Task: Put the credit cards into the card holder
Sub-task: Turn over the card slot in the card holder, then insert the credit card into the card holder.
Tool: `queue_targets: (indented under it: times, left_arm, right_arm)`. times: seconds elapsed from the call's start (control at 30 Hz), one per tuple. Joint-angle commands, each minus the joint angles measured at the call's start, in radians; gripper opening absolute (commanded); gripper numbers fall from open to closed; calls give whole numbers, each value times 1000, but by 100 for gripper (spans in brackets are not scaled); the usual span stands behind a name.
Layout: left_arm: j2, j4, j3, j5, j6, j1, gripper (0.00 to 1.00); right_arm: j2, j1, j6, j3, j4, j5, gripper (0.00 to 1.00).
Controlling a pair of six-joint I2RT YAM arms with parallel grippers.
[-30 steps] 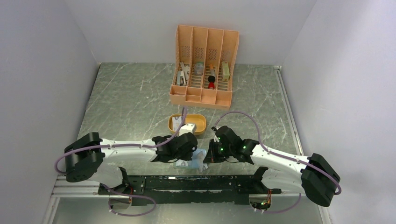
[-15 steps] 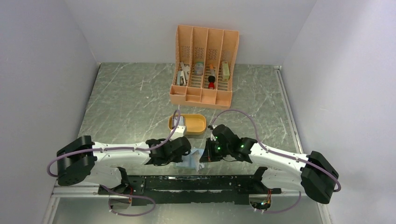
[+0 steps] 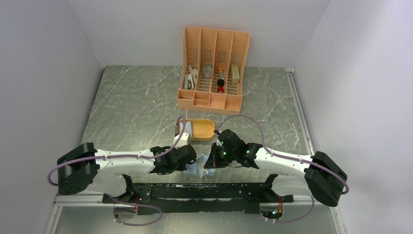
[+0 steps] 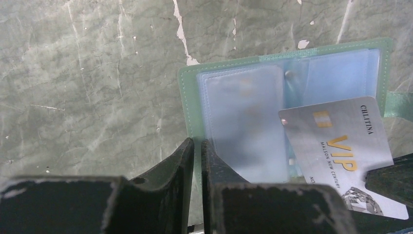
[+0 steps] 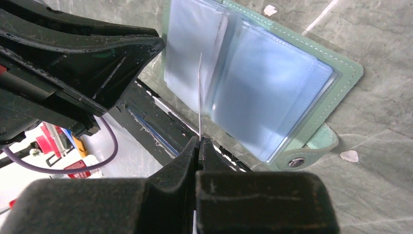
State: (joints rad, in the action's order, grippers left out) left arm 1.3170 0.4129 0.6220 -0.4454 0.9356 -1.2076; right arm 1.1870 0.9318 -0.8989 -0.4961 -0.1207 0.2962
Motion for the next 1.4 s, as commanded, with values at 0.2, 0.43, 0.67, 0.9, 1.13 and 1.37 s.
queue_targets:
  times: [0.2,0.43,0.67,0.9,1.13,1.37]
  left_arm:
    - [-30,14,-27,-29,29,5,17]
    - [-88,27,-34,-43,44,6,20]
    - [-81,54,-71,-57,99,8,21]
    - [-85,-3,-117,-5,100,11,19]
    - [-60,-37,-114,25,91,11,16]
    - [-54,-61,-120,46,90,10,14]
  right_arm:
    - [-98,5,-122,72,37,-86,0]
    - [-64,6,-187,132,161,-20,0]
    - [-24,6,-196,133,204,1,0]
    - [-3,6,-194,133,220,9,0]
    - [19,5,-187,132,231,7,0]
    - [41,4,-203,136,271,-18,0]
